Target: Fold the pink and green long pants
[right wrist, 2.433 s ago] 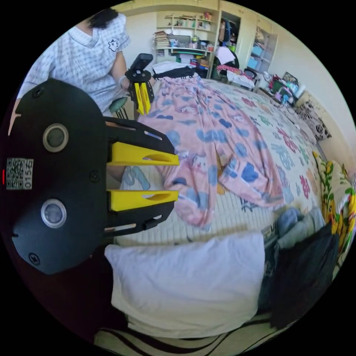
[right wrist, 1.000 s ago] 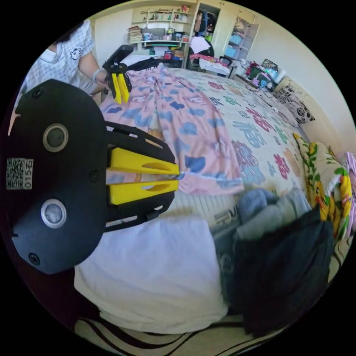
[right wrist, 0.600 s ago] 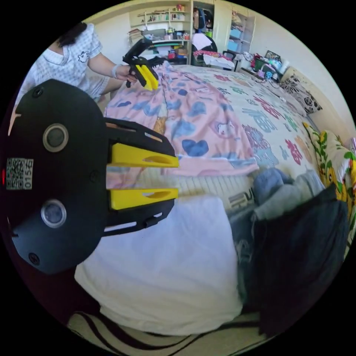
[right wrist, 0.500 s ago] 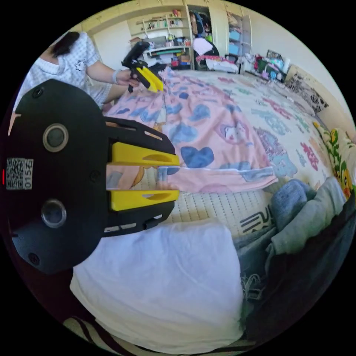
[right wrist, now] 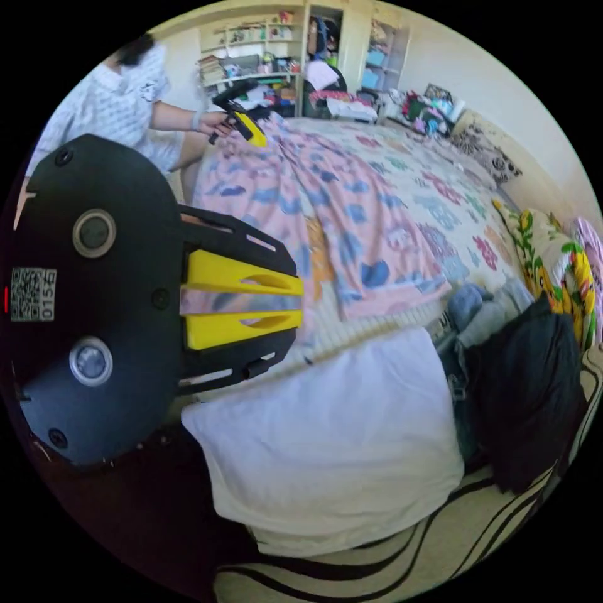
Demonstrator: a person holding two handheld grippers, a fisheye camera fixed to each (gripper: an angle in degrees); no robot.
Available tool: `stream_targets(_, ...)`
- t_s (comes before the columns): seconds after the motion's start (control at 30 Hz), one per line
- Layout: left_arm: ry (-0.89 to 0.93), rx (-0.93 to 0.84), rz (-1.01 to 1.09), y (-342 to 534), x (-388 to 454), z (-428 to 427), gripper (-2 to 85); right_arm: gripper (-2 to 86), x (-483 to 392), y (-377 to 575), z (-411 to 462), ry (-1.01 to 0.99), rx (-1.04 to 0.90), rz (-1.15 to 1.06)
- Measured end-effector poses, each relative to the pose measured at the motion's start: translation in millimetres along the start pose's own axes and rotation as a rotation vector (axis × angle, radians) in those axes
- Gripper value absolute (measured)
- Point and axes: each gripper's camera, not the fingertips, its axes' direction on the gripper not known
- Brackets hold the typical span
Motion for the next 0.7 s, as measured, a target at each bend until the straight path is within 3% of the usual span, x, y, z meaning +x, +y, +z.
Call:
stream_targets(0.2,-0.145,0.212,-0.496,111.7,-102.2,-212.9,8.2,7.0,-63.5,108.4,101.4,-0.098,-0.105,-0.166)
stream_targets(0.27,-0.286,0.265,-0.661,157.8,-125.6,-287.0,8.6,7.2,-96.9,134.5,149.7,-0.104,-0.145,-0.226)
stream_targets(0.37,-0.341,0.309,-0.756,188.4,-138.0,-349.1,9.4,7.2,-144.7,153.8,210.2,-0.173,-0.193,-0.291)
stream_targets(0.7,-0.166,0.445,-0.998,157.7,-163.2,-388.8,12.1,7.6,-368.1,161.3,355.8,-0.274,-0.256,-0.633)
